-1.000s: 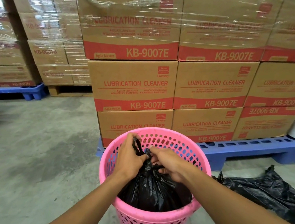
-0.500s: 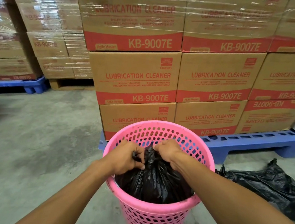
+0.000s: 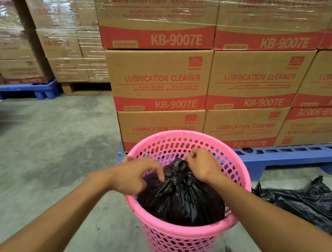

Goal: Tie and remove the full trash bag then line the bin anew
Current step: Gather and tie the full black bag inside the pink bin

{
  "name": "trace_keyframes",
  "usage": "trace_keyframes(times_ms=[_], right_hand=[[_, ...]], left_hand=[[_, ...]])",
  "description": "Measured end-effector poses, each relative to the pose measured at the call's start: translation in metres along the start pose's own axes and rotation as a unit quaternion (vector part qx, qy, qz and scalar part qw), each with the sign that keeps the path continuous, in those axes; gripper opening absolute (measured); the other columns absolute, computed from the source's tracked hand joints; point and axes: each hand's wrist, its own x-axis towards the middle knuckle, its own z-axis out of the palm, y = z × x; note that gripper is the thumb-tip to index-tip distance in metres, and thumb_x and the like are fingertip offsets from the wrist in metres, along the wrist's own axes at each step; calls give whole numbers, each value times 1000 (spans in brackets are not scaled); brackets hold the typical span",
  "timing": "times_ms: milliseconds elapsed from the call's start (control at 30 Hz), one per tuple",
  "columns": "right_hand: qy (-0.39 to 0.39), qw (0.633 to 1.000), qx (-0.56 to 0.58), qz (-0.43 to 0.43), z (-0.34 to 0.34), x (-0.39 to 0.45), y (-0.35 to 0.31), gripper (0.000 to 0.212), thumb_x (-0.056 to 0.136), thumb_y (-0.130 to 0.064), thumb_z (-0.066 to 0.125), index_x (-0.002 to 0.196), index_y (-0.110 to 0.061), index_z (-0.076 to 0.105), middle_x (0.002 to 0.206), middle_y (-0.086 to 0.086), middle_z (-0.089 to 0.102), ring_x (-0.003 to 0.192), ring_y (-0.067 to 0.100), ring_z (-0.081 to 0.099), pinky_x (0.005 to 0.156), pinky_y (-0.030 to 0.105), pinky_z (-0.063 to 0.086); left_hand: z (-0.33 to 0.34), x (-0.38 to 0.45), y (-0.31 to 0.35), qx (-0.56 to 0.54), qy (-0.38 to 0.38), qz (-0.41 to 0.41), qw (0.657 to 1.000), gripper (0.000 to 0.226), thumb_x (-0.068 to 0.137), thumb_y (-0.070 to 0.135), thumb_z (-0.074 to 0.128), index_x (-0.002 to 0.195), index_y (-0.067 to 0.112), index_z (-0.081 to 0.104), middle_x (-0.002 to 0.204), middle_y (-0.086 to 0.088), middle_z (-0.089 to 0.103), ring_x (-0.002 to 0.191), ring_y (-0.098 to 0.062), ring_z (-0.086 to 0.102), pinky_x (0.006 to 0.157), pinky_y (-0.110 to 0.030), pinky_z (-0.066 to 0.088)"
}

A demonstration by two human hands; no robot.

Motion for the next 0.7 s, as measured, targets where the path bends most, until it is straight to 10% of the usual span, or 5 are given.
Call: trace_keyframes(times_ms=[133,333,533,700], right_hand=[[-13,992,-29,-123,1,-1,-11,24,94,-43,50,106,-24,58,116,2,58,106,22,54,90,42,44],[-300,918,-220,-142,14,-9,1,120,51,-83,67,144,-57,-5,163,-1,-4,149,35,5,114,63,18],[-299,888,-299,-183,24,-19,-8,67,87,-14,58,147,-27,32,140,18,45,127,39,45,104,46,41],[-236,902,-283,-223,9,-33,-30,53,86,-3,50,136,-19,50,131,13,58,117,36,54,92,41,45]], left_hand=[[3,15,-26,-99,210,-89,969,64,75,7,53,136,26,46,148,0,37,140,-18,31,118,-45,25],[29,25,-26,-270,254,-173,912,84,78,-12,43,151,26,27,132,-6,59,111,-27,62,95,-47,53],[31,26,-25,-256,261,-212,907,85,80,-12,40,149,36,27,124,-2,64,94,-27,68,83,-45,59],[29,25,-23,-221,282,-219,908,82,78,-11,42,147,32,34,131,-3,61,90,-24,66,85,-39,58]])
